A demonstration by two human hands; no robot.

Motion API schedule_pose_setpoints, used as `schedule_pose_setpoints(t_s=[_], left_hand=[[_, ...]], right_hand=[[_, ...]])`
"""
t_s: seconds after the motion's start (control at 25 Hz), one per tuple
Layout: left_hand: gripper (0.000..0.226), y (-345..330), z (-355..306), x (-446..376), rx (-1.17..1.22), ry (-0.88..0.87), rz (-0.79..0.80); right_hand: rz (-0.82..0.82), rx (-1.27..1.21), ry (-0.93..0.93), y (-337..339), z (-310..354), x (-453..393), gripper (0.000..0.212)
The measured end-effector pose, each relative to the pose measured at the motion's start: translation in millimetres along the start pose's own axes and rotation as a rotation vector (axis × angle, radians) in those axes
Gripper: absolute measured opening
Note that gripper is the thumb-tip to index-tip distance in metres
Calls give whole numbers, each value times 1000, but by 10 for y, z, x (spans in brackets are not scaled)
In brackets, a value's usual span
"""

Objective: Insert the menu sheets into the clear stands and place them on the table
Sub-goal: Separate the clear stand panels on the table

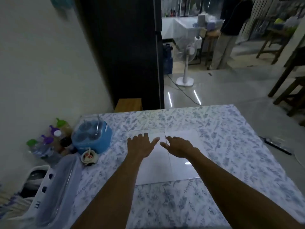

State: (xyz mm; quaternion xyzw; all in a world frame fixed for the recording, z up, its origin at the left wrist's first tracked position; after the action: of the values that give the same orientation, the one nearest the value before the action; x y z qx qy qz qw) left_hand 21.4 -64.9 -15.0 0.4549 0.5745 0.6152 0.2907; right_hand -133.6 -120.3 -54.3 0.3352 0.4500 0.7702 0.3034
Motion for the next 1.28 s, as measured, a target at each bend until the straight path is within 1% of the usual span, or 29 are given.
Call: schedule_pose_setpoints(t_s=[0.12,0.24,0.32,0.36,0.4,0.48,0.56,0.64,0.68,0.76,0.84,0.92,1.04,1.08,1.16,1.28], left_hand=[[84,-516,-87,-257,44,43,134],[83,-1055,59,-406,78,174,237],[79,-1300,247,-469,85,287,255],[77,-1401,352,-462,96,339,259],[76,-1463,440,-454,111,384,262],[79,-1544,569,-501,162,459,266],[89,-1578,626,-590,219,509,281],[94,-1575,637,-688,270,535,286],[94,-1576,629,-726,289,538,282],[94,-1565,654,-756,307,552,288],[92,-1596,748,-778,342,566,303],[89,-1668,891,-820,409,552,324],[72,-1712,1035,-848,587,512,350],[66,-1699,1069,-829,652,512,357],[62,-1618,1095,-772,780,522,348],[66,-1331,1076,-735,908,475,267]], right_hand=[[121,-59,-51,-431,-368,-214,80],[223,-74,-69,-873,-613,-364,75],[149,49,-17,-1033,-628,-483,75],[89,120,44,-1102,-563,-489,80],[67,168,115,-1191,-476,-472,89],[122,191,231,-1424,-316,-415,108],[208,217,265,-1641,-265,-378,120],[170,251,287,-1712,-260,-410,124],[139,265,315,-1718,-260,-424,123],[158,278,351,-1742,-270,-432,117],[195,246,337,-1729,-238,-411,110],[179,157,310,-1742,-230,-404,103],[165,139,320,-1797,-228,-357,96],[157,169,327,-1804,-191,-328,93],[113,298,375,-1792,-66,-253,85],[-2,515,467,-1695,202,-141,75]])
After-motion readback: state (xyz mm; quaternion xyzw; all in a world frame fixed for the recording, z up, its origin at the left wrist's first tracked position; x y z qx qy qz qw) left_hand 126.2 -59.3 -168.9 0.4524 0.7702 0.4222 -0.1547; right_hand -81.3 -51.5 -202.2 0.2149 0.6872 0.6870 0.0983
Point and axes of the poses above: each hand's wrist, its own x-axis away from the middle knuckle, its own y-axis out of the back of the hand, z = x × y, the point moved 7 cm from there along -x, towards the middle knuckle, and after that the axes turned 7 degrees about y, right-handed, at the moved point
